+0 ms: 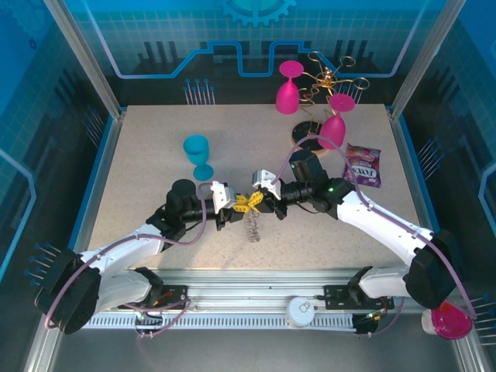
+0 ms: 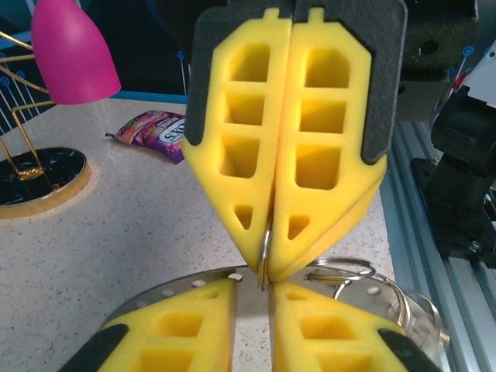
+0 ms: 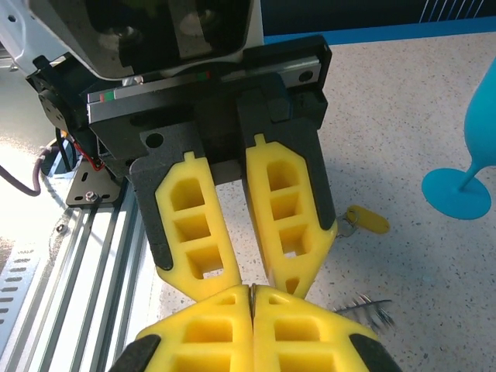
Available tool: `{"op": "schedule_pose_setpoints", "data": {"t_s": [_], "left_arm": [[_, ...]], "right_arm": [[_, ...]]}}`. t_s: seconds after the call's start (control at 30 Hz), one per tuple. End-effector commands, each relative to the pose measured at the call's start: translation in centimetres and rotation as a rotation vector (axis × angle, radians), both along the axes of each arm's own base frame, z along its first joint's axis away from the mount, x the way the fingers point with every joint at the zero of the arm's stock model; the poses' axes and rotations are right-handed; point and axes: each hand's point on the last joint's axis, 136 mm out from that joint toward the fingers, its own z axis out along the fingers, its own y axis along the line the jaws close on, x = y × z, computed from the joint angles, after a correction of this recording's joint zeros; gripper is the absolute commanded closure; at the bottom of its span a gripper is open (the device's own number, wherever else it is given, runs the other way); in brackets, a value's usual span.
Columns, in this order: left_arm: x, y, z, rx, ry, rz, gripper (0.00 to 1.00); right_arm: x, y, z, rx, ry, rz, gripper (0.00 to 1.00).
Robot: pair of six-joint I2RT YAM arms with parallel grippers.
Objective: Put the keys on the keyring
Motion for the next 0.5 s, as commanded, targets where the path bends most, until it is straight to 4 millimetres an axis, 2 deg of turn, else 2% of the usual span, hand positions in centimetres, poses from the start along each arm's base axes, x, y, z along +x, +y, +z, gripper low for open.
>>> {"op": "schedule_pose_setpoints", "data": {"t_s": [0.0,0.23,0.33,0.47], "left_arm": [[-0.1,-0.2,0.3,-0.045,-0.004,-0.017,0.86],[-0.1,-0.4,-0.8,-0.087,0.059,-0.012,0.99],[-0.2,-0.4,-1.7,-0.072,0.07,-0.007,1.0],[-0.4,-0.1,-3.0,-0.044,0.081,0.014,1.0]], "right_arm": [[-0.6,0.7,-0.2,0.028,0.0,0.056,1.0],[-0.2,0.9,-3.6,-0.029,0.047,0.056,1.0],[-0.1,0.9,-5.0,-0.058,0.063,0.057,1.0],[-0.1,0.9,-5.9,-0.082,0.067,0.06,1.0]]}}
